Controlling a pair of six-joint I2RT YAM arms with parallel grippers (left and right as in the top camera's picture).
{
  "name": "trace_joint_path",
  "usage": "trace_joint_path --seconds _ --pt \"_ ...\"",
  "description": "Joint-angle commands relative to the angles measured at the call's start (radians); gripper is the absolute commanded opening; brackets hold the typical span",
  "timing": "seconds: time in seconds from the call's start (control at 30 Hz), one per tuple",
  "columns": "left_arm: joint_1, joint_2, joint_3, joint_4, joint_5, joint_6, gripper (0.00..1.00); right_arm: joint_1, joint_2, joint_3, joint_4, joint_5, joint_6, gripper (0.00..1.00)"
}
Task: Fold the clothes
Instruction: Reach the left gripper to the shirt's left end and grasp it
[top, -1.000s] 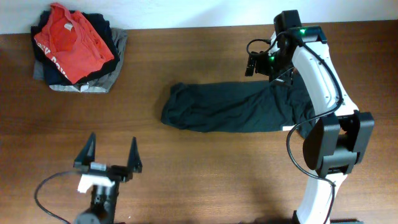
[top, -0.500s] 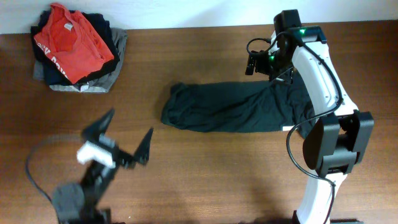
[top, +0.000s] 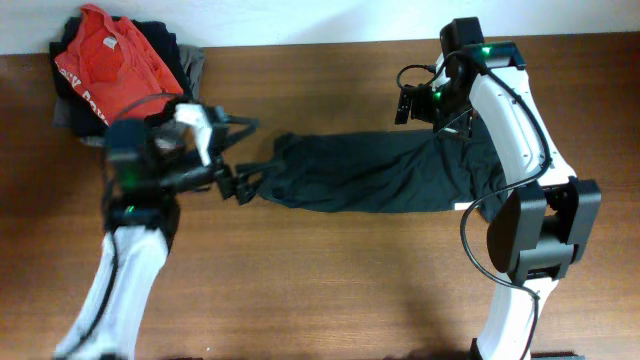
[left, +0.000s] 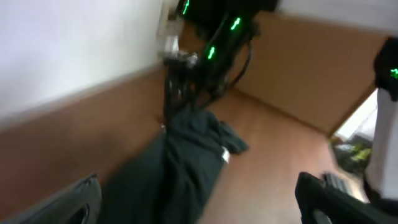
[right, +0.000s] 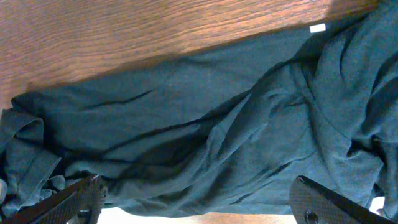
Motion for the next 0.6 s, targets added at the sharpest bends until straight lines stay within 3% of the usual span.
trace_joint_path --seconds 0.0,0.13,0.23,0.57 --pt "-0.075 0.084 0.093 -0.129 -0.182 0.018 0.99 0.005 0.019 -0.004 0.004 0.003 -0.006 0.99" --pt "-0.185 0.163 0.258 -0.451 -0.630 0.148 0.99 0.005 0.019 -0.004 0.003 0.003 -0.006 0.98" --pt "-0.256 0.204 0.351 -0.573 -0.939 0.169 0.99 0.005 0.019 -0.004 0.005 0.006 -0.006 0.99" --pt "-0.338 0.284 0.368 -0.583 -1.144 0.167 0.99 0.005 0.019 -0.004 -0.003 0.027 -0.018 0.99"
